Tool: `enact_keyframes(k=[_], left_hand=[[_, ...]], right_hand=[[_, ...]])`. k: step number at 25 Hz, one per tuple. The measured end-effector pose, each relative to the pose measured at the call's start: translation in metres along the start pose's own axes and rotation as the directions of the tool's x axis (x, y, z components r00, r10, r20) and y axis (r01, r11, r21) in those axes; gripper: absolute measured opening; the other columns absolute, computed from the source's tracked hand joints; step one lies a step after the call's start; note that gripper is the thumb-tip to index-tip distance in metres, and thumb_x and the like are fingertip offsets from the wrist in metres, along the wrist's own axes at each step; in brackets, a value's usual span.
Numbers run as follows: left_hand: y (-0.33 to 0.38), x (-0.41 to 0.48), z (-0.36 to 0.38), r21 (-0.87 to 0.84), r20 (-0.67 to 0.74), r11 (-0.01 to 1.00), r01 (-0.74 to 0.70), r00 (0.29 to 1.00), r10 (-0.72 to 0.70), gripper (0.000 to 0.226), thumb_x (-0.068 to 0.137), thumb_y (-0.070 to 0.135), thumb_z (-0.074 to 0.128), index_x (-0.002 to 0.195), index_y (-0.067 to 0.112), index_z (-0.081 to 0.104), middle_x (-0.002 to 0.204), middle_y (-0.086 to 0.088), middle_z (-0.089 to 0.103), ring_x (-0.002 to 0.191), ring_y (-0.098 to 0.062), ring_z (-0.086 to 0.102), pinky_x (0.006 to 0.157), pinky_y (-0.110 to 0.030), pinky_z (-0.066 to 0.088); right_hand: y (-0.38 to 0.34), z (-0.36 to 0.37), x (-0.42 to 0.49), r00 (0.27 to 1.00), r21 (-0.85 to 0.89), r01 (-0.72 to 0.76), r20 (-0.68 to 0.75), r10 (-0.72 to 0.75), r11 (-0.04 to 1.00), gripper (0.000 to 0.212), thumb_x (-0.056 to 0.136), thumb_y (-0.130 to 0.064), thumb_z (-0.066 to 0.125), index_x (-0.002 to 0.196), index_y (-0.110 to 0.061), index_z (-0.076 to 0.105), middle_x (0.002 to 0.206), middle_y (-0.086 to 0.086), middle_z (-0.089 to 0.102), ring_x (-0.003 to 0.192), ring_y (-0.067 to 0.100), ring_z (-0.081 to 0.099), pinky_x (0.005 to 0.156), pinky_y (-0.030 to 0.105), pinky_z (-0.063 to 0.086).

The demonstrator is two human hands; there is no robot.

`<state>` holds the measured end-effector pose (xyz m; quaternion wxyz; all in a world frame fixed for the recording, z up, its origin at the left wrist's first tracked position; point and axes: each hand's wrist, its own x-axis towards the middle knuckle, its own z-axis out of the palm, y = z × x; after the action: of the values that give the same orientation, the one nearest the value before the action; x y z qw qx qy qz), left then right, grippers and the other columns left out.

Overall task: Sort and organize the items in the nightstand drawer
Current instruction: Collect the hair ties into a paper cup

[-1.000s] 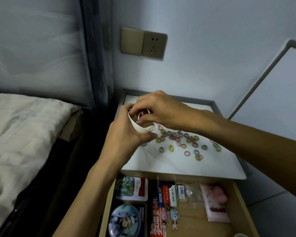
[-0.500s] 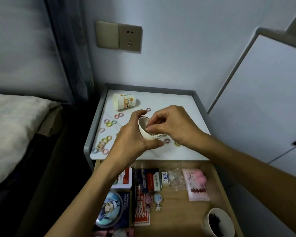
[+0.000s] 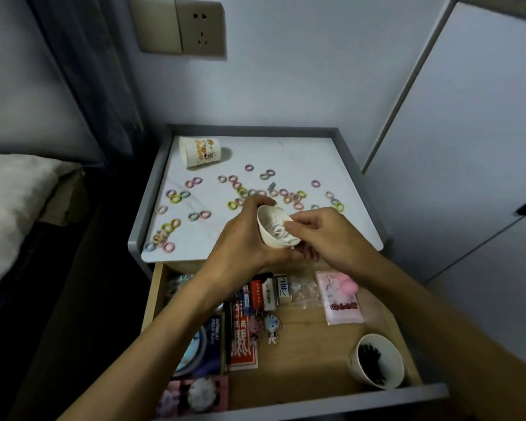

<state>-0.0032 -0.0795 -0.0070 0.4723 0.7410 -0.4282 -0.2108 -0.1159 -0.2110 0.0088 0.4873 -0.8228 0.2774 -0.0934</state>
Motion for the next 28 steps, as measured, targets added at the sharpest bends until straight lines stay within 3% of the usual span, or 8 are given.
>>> enact_keyframes(k=[5, 8, 11, 14, 17, 20, 22, 28], left_hand=[[-0.001, -0.011, 0.034, 0.281, 0.049, 0.959, 0.026, 0.998, -0.041, 0.093, 0.056, 0.067, 0.079, 0.133, 0.025, 0.048, 0.12, 0.006, 0.049, 0.113, -0.011, 0.039, 0.098, -0.034, 0.037], [0.009, -0.021, 0.041, 0.242, 0.149, 0.962, 0.125, 0.975, -0.164, 0.08, 0.068, 0.084, 0.047, 0.129, 0.032, 0.053, 0.117, 0.009, 0.051, 0.111, -0.011, 0.042, 0.094, -0.034, 0.039], [0.006, -0.024, 0.044, 0.214, 0.189, 0.957, 0.195, 0.953, -0.236, 0.029, 0.095, 0.037, 0.052, 0.114, 0.022, 0.067, 0.097, 0.006, 0.069, 0.085, -0.006, 0.065, 0.076, -0.028, 0.053], [-0.001, -0.027, 0.055, 0.262, 0.276, 0.947, 0.186, 0.926, -0.258, 0.025, 0.087, -0.001, 0.053, 0.097, 0.011, 0.072, 0.071, 0.0, 0.07, 0.053, -0.006, 0.068, 0.054, -0.024, 0.056], [-0.01, -0.031, 0.072, 0.323, 0.34, 0.936, 0.139, 0.906, -0.252, 0.025, 0.083, -0.007, 0.052, 0.078, 0.012, 0.066, 0.073, -0.01, 0.07, 0.05, -0.014, 0.068, 0.047, -0.026, 0.055], [-0.021, -0.037, 0.091, 0.383, 0.409, 0.921, 0.074, 0.88, -0.241, 0.021, 0.087, -0.005, 0.054, 0.091, 0.008, 0.07, 0.087, -0.012, 0.072, 0.053, -0.014, 0.068, 0.045, -0.023, 0.054], [-0.027, -0.045, 0.102, 0.384, 0.493, 0.922, 0.045, 0.835, -0.246, 0.022, 0.09, -0.002, 0.055, 0.102, 0.005, 0.071, 0.095, -0.013, 0.072, 0.053, -0.014, 0.069, 0.046, -0.026, 0.055], [-0.033, -0.055, 0.124, 0.35, 0.594, 0.935, 0.066, 0.756, -0.275, 0.018, 0.093, -0.002, 0.052, 0.094, 0.009, 0.066, 0.098, -0.013, 0.07, 0.05, -0.006, 0.065, 0.044, -0.015, 0.045]], right_hand=[[0.031, -0.012, -0.015, 1.0, -0.053, -0.005, -0.02, 0.004, 0.999, 0.013, 0.094, -0.017, 0.063, 0.094, -0.008, 0.072, 0.059, -0.007, 0.064, 0.049, 0.002, 0.055, 0.052, 0.017, 0.042], [0.048, -0.019, -0.021, 0.998, -0.247, 0.021, -0.06, -0.036, 0.969, 0.014, 0.093, -0.021, 0.064, 0.096, -0.012, 0.074, 0.079, -0.006, 0.072, 0.073, 0.005, 0.065, 0.068, 0.026, 0.051], [0.063, -0.018, -0.03, 0.997, -0.388, 0.067, -0.001, -0.074, 0.919, 0.014, 0.093, -0.023, 0.063, 0.097, -0.014, 0.073, 0.074, -0.007, 0.067, 0.07, 0.008, 0.061, 0.068, 0.029, 0.049], [0.069, -0.013, -0.04, 0.98, -0.596, 0.19, 0.16, -0.117, 0.78, 0.015, 0.093, -0.028, 0.062, 0.094, -0.015, 0.071, 0.072, -0.007, 0.064, 0.07, 0.01, 0.061, 0.068, 0.034, 0.052], [0.07, -0.021, -0.048, 0.96, -0.619, 0.198, 0.28, -0.022, 0.76, 0.021, 0.095, -0.037, 0.06, 0.097, -0.019, 0.072, 0.073, -0.005, 0.068, 0.065, 0.005, 0.06, 0.065, 0.031, 0.052], [0.072, -0.038, -0.046, 0.974, -0.685, 0.168, 0.227, -0.012, 0.709, 0.031, 0.097, -0.047, 0.05, 0.095, -0.023, 0.07, 0.071, -0.011, 0.06, 0.074, 0.011, 0.063, 0.062, 0.028, 0.042], [0.074, -0.046, -0.043, 0.98, -0.736, 0.162, 0.196, -0.023, 0.657, 0.032, 0.097, -0.048, 0.049, 0.098, -0.021, 0.068, 0.08, -0.006, 0.065, 0.083, 0.018, 0.064, 0.069, 0.032, 0.048], [0.08, -0.049, -0.042, 0.973, -0.741, 0.148, 0.227, 0.036, 0.655, 0.034, 0.095, -0.046, 0.055, 0.117, -0.024, 0.069, 0.106, 0.003, 0.071, 0.096, 0.022, 0.066, 0.082, 0.038, 0.053]])
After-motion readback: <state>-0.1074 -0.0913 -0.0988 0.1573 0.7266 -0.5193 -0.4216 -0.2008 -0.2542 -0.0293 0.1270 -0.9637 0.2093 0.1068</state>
